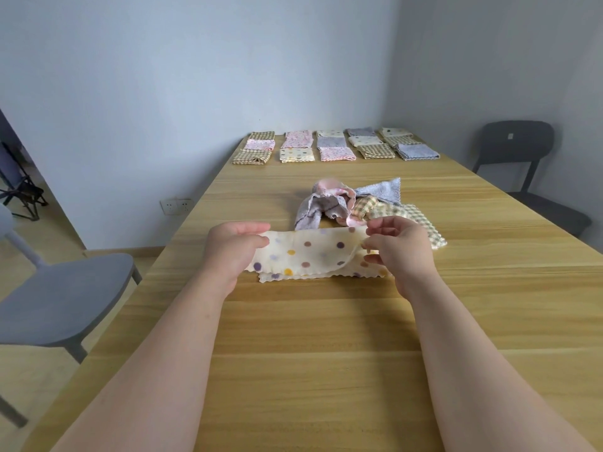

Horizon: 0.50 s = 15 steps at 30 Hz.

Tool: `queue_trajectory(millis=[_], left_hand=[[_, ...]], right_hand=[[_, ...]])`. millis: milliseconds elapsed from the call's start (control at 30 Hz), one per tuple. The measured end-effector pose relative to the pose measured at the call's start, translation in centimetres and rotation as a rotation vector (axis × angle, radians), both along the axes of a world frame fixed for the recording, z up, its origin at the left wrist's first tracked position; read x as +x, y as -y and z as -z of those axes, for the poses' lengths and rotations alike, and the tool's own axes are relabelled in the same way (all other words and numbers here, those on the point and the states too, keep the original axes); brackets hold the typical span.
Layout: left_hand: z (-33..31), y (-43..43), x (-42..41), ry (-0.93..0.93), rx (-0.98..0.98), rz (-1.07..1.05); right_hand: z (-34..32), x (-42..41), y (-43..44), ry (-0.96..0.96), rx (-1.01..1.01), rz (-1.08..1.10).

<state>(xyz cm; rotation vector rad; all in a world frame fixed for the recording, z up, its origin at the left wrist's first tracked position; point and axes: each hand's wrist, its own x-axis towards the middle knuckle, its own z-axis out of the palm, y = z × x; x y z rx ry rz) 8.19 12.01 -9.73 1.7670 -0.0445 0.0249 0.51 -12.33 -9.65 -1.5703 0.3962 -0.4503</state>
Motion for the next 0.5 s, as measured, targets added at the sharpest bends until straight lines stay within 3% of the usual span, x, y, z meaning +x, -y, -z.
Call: queue_trajectory(millis=[233, 500], left_hand=[[0.1, 0.3, -0.16, -0.045, 0.175, 0.025], [-0.5, 0.32, -0.54, -0.054, -0.133, 0.046]], right_hand=[[0.01, 0.24, 0.41, 0.003, -0.1, 0.092], [0.09, 0.77, 0.43, 0.038, -0.062, 0.155]])
